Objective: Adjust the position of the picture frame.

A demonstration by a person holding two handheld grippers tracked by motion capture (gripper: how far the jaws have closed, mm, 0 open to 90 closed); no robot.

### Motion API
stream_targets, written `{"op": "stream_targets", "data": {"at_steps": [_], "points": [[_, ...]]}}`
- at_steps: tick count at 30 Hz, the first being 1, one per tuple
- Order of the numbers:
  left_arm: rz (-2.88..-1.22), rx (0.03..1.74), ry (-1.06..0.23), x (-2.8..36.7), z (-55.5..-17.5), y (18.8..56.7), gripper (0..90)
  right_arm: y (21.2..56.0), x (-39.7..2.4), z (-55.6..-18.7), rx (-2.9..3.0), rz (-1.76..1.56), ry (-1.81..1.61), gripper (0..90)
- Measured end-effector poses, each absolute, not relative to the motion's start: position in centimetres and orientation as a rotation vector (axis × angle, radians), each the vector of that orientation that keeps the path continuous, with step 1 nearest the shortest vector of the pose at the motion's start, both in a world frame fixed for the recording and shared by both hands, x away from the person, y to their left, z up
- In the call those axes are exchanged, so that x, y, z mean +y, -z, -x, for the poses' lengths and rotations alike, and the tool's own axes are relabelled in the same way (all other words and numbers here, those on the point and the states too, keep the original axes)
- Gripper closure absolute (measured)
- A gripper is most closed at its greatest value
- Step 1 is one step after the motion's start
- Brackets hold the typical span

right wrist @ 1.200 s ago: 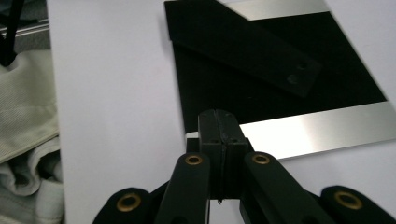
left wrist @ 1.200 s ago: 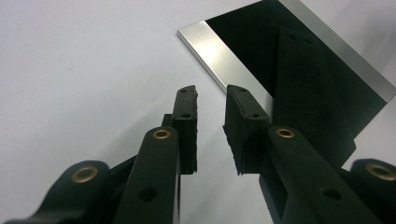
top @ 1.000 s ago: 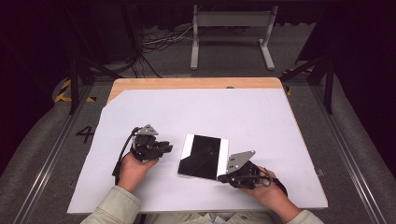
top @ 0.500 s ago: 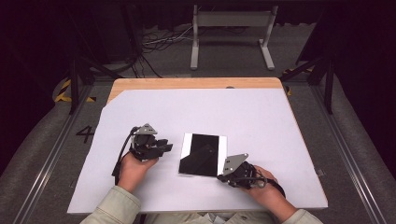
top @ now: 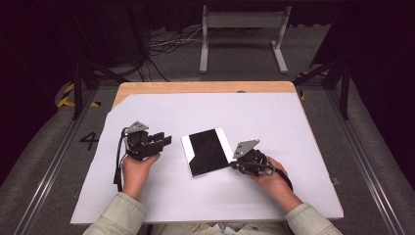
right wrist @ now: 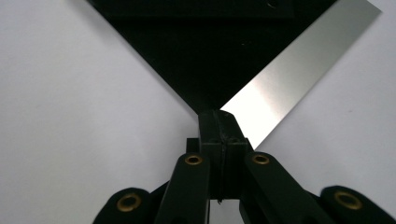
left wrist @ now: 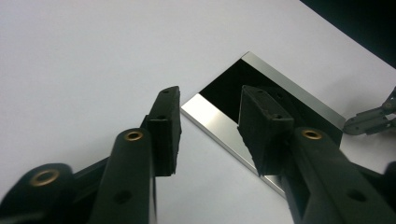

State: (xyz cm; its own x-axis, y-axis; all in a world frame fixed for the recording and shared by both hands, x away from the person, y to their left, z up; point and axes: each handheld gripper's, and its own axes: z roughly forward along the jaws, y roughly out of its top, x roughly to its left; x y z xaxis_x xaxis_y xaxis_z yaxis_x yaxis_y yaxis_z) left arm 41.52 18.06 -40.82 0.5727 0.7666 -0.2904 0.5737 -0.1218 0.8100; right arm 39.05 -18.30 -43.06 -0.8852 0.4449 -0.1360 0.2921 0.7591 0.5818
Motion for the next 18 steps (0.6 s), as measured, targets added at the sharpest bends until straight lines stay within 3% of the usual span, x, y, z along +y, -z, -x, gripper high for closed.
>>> {"op": "stream_targets", "data": {"at_steps": [3, 7, 12, 16, 18], "points": [[-1.866, 1.113, -0.276, 17.7, -42.0, 40.8, 66.8, 43.1, -18.2, -40.2, 2.667, -0.622, -0.828, 90.0], [-1.836, 1.109, -0.281, 17.6, -42.4, 40.9, 89.0, 43.2, -18.3, -41.1, 2.641, -0.671, -0.86, 90.0], [-1.852, 1.138, -0.28, 16.8, -44.0, 41.7, 90.0, 43.3, -18.8, -41.6, 2.595, -0.768, -0.893, 90.0], [-1.763, 1.207, -0.141, 17.2, -45.8, 42.9, 90.0, 42.3, -19.5, -40.8, 2.58, -0.776, -0.959, 90.0], [-1.79, 1.209, -0.153, 16.9, -46.4, 43.0, 90.0, 41.6, -20.1, -40.2, 2.571, -0.783, -0.999, 90.0]]}}
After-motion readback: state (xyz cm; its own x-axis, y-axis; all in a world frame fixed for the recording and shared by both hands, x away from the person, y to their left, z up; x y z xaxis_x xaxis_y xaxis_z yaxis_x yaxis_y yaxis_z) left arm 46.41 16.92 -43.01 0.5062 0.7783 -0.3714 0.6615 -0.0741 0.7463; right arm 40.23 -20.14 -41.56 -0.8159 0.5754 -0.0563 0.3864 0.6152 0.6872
